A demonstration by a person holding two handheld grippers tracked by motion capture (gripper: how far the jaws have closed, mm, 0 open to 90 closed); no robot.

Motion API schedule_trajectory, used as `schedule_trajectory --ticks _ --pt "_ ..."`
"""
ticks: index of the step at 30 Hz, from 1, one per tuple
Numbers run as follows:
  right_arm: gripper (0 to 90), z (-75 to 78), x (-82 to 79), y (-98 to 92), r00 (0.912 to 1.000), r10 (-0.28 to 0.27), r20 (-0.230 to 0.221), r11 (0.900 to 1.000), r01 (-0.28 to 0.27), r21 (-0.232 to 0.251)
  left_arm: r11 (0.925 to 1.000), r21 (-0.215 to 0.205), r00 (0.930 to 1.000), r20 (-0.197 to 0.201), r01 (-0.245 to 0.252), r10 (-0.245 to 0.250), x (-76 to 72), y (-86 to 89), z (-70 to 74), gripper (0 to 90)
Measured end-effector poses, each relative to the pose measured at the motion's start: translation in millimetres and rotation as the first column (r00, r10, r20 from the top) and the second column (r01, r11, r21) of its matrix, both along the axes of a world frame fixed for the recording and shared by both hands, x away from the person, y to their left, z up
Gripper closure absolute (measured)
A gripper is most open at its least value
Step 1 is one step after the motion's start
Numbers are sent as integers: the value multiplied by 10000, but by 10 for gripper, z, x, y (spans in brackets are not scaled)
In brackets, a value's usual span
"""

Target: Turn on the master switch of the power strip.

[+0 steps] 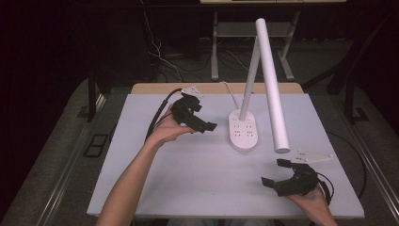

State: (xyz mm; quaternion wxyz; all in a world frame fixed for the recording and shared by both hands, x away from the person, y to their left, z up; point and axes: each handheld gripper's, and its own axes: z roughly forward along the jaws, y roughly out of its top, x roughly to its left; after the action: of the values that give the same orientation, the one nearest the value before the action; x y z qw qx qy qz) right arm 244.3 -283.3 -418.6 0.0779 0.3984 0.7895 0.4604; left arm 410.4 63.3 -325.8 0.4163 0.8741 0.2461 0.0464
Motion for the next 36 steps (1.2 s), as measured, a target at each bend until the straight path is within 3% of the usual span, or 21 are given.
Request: schedule_trajectory --ticks 18,30,36 --pt "3 0 6 -1 10000 32 17 10000 -32 -36 9996 -124 9997 58 -246 247 299 -144 -39 2" --pt "3 4 7 -3 10000 28 -24 10000 -28 -44 9950 -462 9960 -203 -883 874 533 -248 -59 26" --pt "3 3 7 0 10000 53 -33 10000 -53 -32 9949 -433 9955 -273 -914 903 635 -315 -111 29"
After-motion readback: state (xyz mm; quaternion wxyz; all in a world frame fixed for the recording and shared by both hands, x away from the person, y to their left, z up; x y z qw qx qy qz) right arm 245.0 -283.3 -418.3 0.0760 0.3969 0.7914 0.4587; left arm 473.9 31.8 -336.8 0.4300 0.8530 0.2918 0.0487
